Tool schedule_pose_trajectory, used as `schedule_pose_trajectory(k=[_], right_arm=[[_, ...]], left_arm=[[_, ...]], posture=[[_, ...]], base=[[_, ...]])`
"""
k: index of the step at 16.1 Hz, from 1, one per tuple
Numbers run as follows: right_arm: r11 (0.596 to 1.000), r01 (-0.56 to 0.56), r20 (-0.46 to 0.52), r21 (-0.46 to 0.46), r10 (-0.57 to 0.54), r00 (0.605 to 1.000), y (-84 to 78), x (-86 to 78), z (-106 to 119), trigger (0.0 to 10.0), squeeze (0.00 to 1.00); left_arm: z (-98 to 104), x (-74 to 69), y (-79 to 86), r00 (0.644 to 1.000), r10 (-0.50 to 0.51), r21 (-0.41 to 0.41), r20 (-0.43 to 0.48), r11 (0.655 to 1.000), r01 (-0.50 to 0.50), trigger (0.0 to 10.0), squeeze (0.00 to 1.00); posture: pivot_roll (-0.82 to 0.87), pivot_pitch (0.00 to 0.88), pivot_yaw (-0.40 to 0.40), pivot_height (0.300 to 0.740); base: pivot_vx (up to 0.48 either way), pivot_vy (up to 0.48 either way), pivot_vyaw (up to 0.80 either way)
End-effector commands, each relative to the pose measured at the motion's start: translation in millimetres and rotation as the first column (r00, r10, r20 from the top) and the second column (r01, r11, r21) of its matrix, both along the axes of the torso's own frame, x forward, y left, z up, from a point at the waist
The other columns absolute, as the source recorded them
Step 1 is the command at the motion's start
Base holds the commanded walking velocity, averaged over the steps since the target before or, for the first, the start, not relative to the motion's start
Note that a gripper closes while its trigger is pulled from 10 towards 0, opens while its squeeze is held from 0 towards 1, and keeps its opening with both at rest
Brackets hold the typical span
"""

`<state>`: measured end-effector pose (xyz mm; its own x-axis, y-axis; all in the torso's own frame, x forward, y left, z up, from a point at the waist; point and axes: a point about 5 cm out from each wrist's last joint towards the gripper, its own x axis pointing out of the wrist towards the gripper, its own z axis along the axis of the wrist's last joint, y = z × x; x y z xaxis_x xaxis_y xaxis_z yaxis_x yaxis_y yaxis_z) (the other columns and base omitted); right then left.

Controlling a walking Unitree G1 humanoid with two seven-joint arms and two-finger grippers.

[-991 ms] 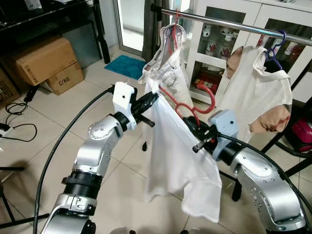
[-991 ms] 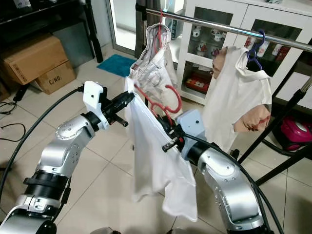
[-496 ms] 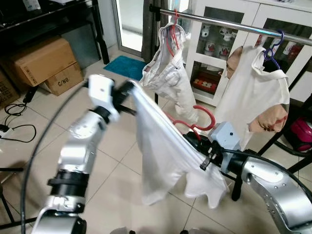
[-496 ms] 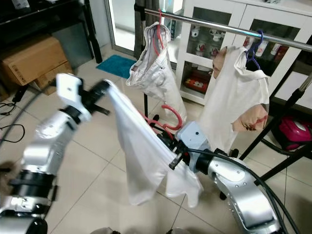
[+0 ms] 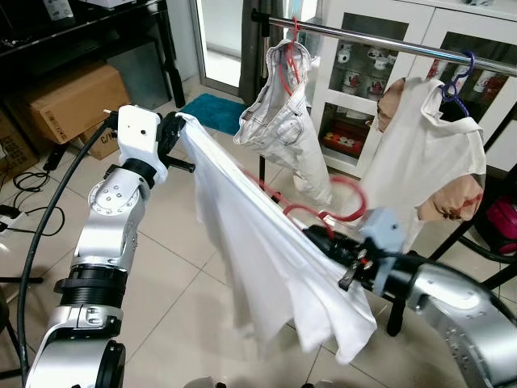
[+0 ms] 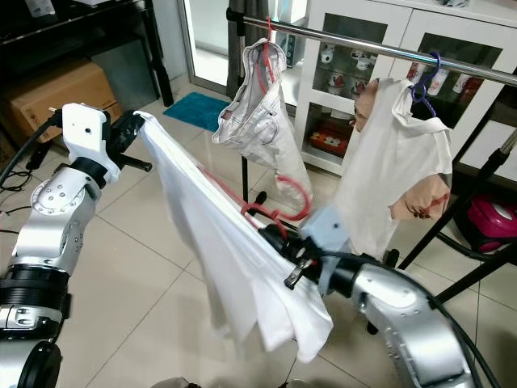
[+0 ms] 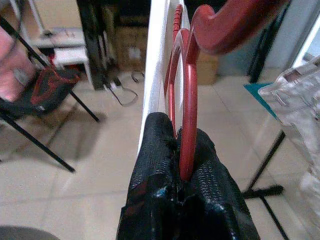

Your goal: Hang hanger

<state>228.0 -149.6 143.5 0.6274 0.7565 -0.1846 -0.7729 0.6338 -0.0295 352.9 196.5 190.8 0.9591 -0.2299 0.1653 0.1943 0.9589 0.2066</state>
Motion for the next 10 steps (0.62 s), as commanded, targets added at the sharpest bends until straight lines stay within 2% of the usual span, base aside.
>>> schedule_pose_trajectory(k=[1,2,3,4,6,10], right_arm=[[0.998,-0.056,-0.037,0.024,0.057,0.998,-5.4,-10.8,0,0.0,0.00],[0.990,-0.102,-0.041,0.093,0.106,0.994,-1.9,-16.3,5,0.0,0.00],[0.987,-0.109,-0.040,0.118,0.115,0.993,-0.9,-17.3,7,0.0,0.00],[0.968,-0.111,-0.025,0.224,0.120,0.992,2.9,-17.0,16,0.0,0.00],[0.946,-0.116,-0.018,0.302,0.128,0.992,5.9,-17.6,22,0.0,0.00],[0.937,-0.084,-0.009,0.340,0.093,0.996,5.2,-14.2,27,0.0,0.00]], left_arm=[[16,3.9,24.0,0.991,0.125,-0.004,0.052,0.992,-0.125,0.0,0.00],[11,6.4,28.5,0.989,0.146,0.006,0.022,0.989,-0.146,0.0,0.00],[8,7.3,30.0,0.988,0.155,0.011,0.014,0.988,-0.155,0.0,0.00],[-1,8.7,34.4,0.982,0.186,0.010,-0.028,0.982,-0.186,0.0,0.00],[-11,9.2,35.0,0.976,0.210,0.014,-0.062,0.978,-0.209,0.0,0.00],[-18,10.3,25.0,0.985,0.147,0.018,-0.091,0.989,-0.146,0.0,0.00]], posture=[[-0.10,0.000,0.048,0.740],[-0.10,0.000,0.049,0.740],[-0.10,0.000,0.049,0.740],[-0.10,0.000,0.051,0.740],[-0.10,0.000,0.052,0.740],[-0.10,0.000,0.055,0.740]], base=[[0.000,0.000,0.00],[0.000,0.000,0.00],[0.000,0.000,0.00],[0.000,0.000,0.00],[0.000,0.000,0.00],[0.000,0.000,0.00]])
